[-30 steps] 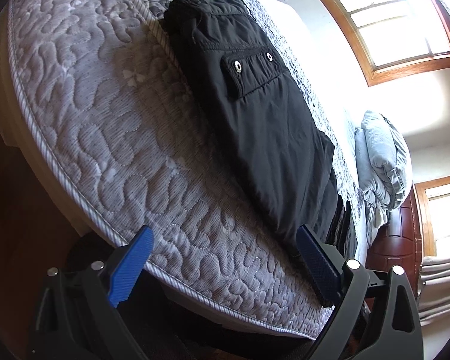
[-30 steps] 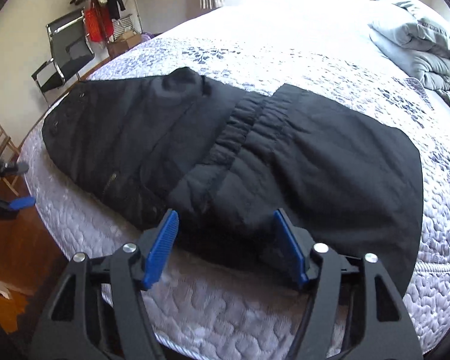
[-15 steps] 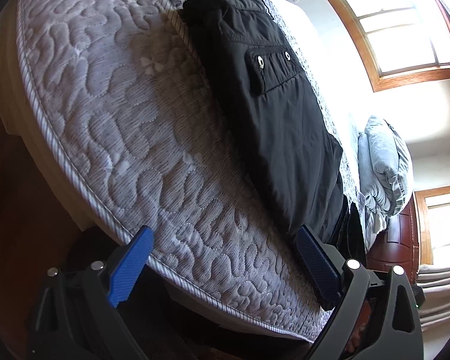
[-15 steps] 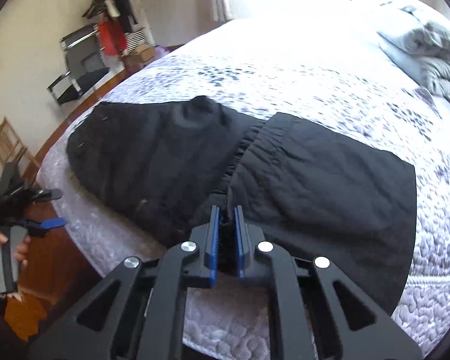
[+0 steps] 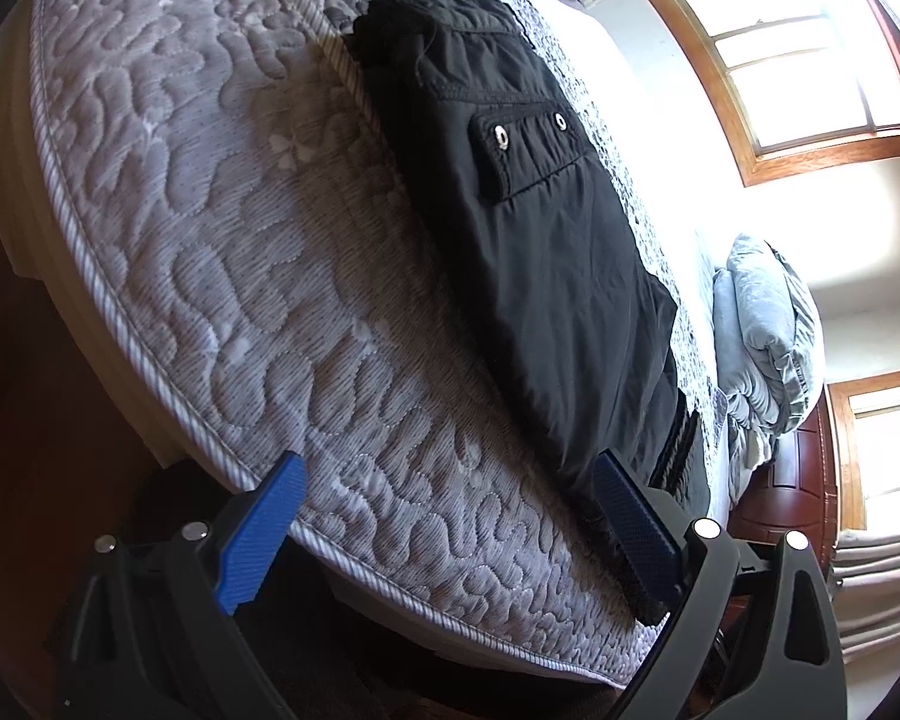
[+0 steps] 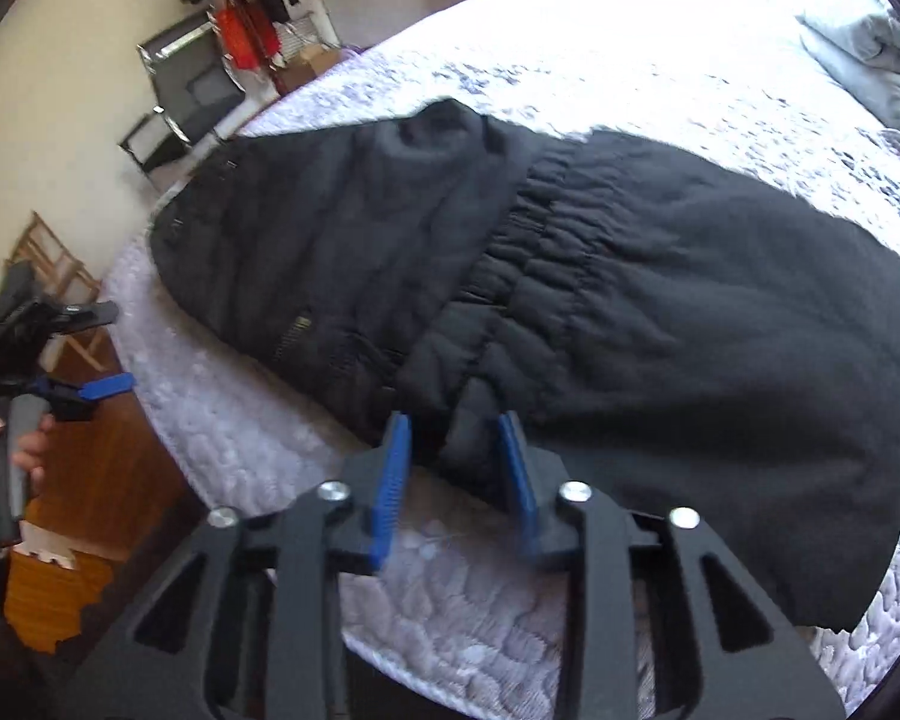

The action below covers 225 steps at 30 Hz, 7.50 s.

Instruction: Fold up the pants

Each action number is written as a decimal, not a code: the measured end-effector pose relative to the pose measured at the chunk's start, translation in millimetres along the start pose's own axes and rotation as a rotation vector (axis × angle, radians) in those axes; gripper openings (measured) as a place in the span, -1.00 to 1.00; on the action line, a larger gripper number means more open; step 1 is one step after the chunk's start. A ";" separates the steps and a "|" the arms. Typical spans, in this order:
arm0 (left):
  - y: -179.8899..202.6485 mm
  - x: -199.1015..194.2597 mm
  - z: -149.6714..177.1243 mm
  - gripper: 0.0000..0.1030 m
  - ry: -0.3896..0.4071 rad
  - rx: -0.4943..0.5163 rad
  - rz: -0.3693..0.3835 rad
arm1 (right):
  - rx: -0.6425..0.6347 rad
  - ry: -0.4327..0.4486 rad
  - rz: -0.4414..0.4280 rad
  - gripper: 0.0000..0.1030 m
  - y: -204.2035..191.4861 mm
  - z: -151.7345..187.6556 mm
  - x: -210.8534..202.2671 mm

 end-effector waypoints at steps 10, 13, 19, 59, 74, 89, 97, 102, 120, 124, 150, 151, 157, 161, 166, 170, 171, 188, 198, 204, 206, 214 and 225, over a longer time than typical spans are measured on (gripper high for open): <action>16.3 -1.9 -12.6 0.88 0.013 0.044 -0.024 | 0.325 0.213 -0.054 0.29 108.1 20.7 -97.5; 14.4 -5.0 -28.8 0.88 0.045 0.019 0.017 | 0.443 0.221 -0.031 0.34 157.4 46.0 -111.2; 11.7 -14.8 -76.1 0.88 0.155 -0.051 0.190 | 0.605 0.200 -0.037 0.34 205.9 91.0 -100.8; 42.0 21.1 -169.6 -0.73 0.220 -0.099 0.250 | 0.642 0.113 -0.001 0.34 202.6 98.3 -63.5; 145.3 -14.1 -164.6 -0.74 0.289 0.156 0.290 | 0.707 0.188 -0.033 0.38 218.4 108.3 -86.5; 263.2 15.8 -87.0 -0.64 0.255 0.635 0.086 | 0.725 0.225 -0.059 0.38 220.7 116.2 -90.7; 275.9 45.5 -66.9 -0.59 0.233 0.793 -0.041 | 0.735 0.265 -0.064 0.38 224.4 119.8 -103.0; 277.6 62.3 -43.1 -0.56 0.211 0.849 -0.082 | 0.733 0.275 -0.072 0.38 224.2 119.6 -105.2; 270.1 155.4 73.7 -0.18 0.039 1.124 -0.332 | 0.753 0.282 -0.088 0.38 226.8 130.1 -103.4; 264.3 176.3 87.5 0.18 -0.008 1.171 -0.381 | 0.756 0.283 -0.087 0.38 227.4 132.8 -103.9; 144.2 67.6 21.8 0.92 0.037 0.611 -0.259 | 0.642 0.254 -0.503 0.77 123.5 18.0 -94.5; 137.4 65.0 18.7 0.92 0.039 0.581 -0.249 | 0.646 0.236 -0.539 0.77 116.7 11.3 -86.8; 115.4 52.0 10.0 0.92 0.047 0.521 -0.225 | 0.666 0.165 -0.566 0.77 93.8 -9.8 -50.0; 106.3 47.0 8.0 0.92 0.051 0.498 -0.212 | 0.683 0.195 -0.605 0.79 87.7 -25.4 -43.8; 99.8 46.2 2.8 0.92 0.049 0.454 -0.188 | 0.676 0.146 -0.550 0.80 84.3 -40.7 -29.7; 97.0 45.3 1.1 0.92 0.052 0.449 -0.179 | 0.699 0.147 -0.534 0.80 85.0 -48.0 -23.9; 96.0 45.2 1.4 0.92 0.051 0.450 -0.179 | 0.706 0.148 -0.532 0.80 85.3 -49.1 -23.0; 90.3 51.0 0.6 0.92 0.033 0.458 -0.221 | 0.725 0.151 -0.512 0.80 98.7 -56.9 -19.6; 82.6 50.8 -0.8 0.92 0.018 0.442 -0.249 | 0.664 0.118 -0.443 0.80 94.3 -69.4 -13.5; 78.9 52.9 0.8 0.92 -0.001 0.429 -0.256 | 0.598 0.096 -0.416 0.78 85.2 -74.8 -11.1; 77.8 53.6 1.7 0.92 -0.006 0.427 -0.259 | 0.596 0.098 -0.424 0.66 84.2 -74.7 -10.8; 75.5 54.1 1.5 0.92 -0.011 0.423 -0.259 | 0.628 0.089 -0.469 0.36 89.6 -72.4 -6.9; 73.3 55.5 3.1 0.92 -0.024 0.411 -0.261 | 0.607 0.077 -0.452 -0.22 89.2 -73.3 -9.0</action>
Point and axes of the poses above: each gripper's, at about its wrist camera, not at the fingertips, and x roughly the way its jaws point, y to its right, z to its underside, the point moved 9 cm from there along x, roughly the way its jaws point, and after that the axes turned 12 degrees about -y, right-handed, at the moved point
